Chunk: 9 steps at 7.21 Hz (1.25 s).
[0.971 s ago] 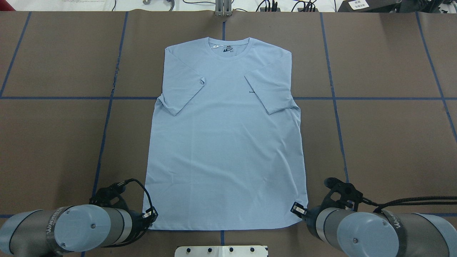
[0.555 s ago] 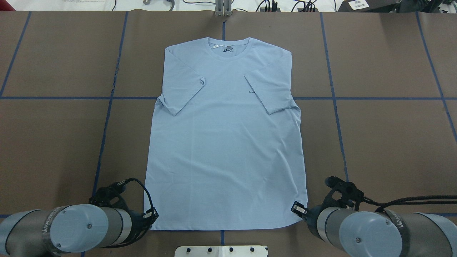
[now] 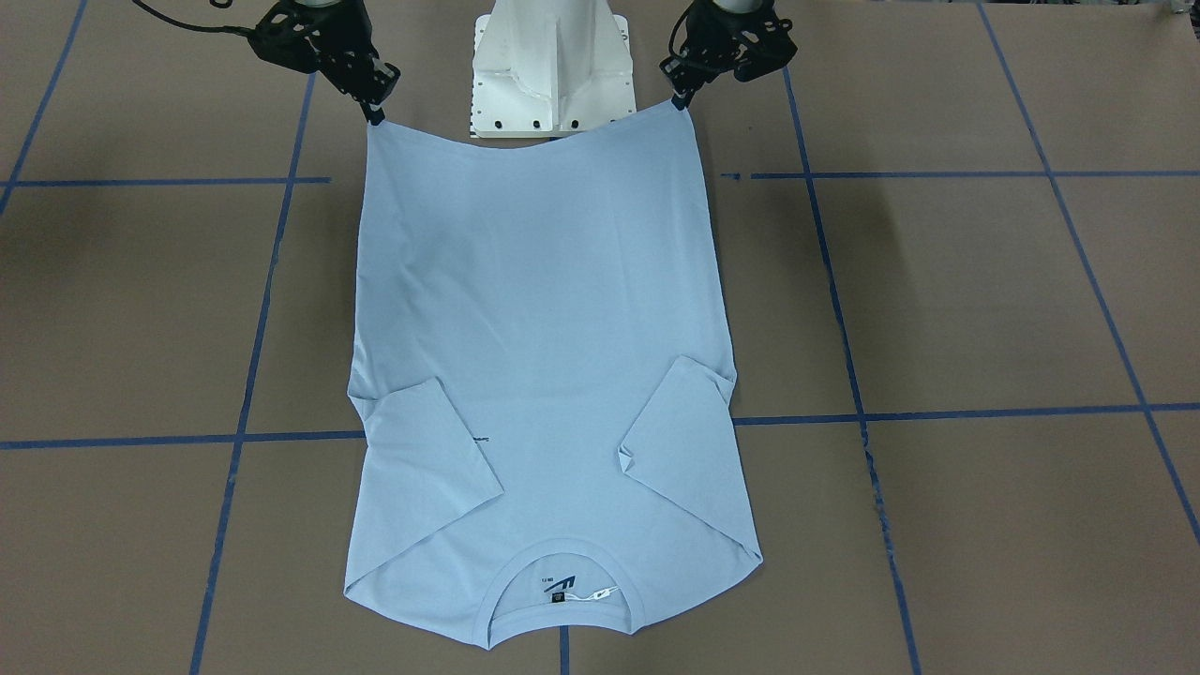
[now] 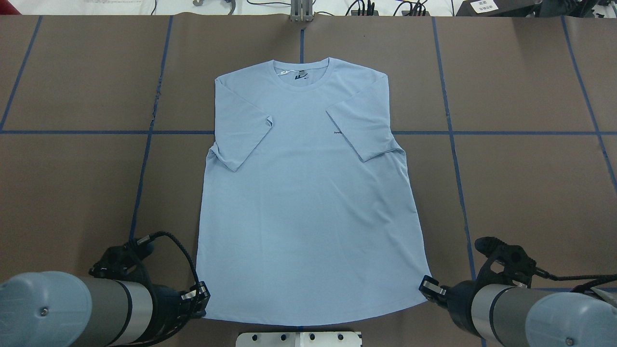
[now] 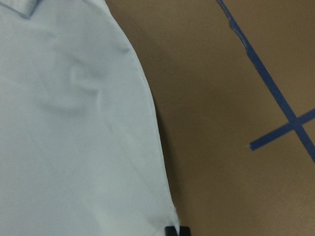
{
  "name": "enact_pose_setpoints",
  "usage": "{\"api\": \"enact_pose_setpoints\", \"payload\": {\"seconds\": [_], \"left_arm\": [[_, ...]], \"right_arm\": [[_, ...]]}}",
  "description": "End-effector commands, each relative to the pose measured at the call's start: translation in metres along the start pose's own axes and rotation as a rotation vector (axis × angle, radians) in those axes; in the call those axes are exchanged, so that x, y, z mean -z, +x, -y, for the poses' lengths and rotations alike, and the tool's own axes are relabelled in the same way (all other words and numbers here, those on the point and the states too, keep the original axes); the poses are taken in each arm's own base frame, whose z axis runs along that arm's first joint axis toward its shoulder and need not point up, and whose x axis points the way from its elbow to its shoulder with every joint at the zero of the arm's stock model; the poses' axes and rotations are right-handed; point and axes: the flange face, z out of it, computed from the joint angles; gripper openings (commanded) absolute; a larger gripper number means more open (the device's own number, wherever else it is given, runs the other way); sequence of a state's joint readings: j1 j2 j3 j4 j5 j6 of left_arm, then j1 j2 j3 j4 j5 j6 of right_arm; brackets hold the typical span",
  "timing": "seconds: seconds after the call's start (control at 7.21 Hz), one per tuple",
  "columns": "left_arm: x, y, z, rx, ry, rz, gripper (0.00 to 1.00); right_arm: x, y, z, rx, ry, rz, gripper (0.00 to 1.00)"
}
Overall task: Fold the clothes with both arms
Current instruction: 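Lift the hem with both grippers and fold it toward the collar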
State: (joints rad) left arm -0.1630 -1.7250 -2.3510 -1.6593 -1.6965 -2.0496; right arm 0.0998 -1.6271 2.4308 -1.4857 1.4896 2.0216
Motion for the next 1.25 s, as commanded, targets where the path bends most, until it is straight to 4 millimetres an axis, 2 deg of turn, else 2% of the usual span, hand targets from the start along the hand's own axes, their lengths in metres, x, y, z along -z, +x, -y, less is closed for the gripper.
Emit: {"api": "enact_pose_setpoints", "payload": {"seconds": [0.0, 0.14, 0.28, 0.42, 0.55, 0.69, 0.83, 0.97, 1.11], "left_arm": [[0.023, 0.026, 0.062, -0.128, 0.128, -0.050, 0.00], [0.020, 0.054, 0.110, -0.165, 0.218, -0.056, 0.00], [0.006, 0.071, 0.151, -0.136, 0.288, -0.034, 0.00], [0.004, 0.097, 0.195, -0.155, 0.357, -0.026, 0.00], [-0.008, 0.124, 0.237, -0.148, 0.407, -0.006, 0.00], [-0.033, 0.138, 0.269, -0.137, 0.429, -0.023, 0.00], [-0.049, 0.142, 0.298, -0.125, 0.449, -0.031, 0.00], [-0.058, 0.159, 0.321, -0.117, 0.502, -0.044, 0.00], [-0.078, 0.182, 0.336, -0.113, 0.525, -0.040, 0.00]], "right_arm": [[-0.003, -0.063, 0.060, 0.153, 0.127, 0.087, 0.00], [-0.033, -0.105, 0.106, 0.189, 0.208, 0.041, 0.00], [-0.046, -0.154, 0.168, 0.191, 0.220, 0.014, 0.00], [-0.057, -0.176, 0.234, 0.202, 0.242, -0.031, 0.00], [-0.079, -0.196, 0.280, 0.244, 0.273, -0.099, 0.00], [-0.102, -0.219, 0.312, 0.226, 0.288, -0.153, 0.00], [-0.116, -0.236, 0.336, 0.218, 0.307, -0.156, 0.00], [-0.142, -0.237, 0.357, 0.214, 0.317, -0.154, 0.00], [-0.163, -0.245, 0.369, 0.215, 0.322, -0.139, 0.00]]}}
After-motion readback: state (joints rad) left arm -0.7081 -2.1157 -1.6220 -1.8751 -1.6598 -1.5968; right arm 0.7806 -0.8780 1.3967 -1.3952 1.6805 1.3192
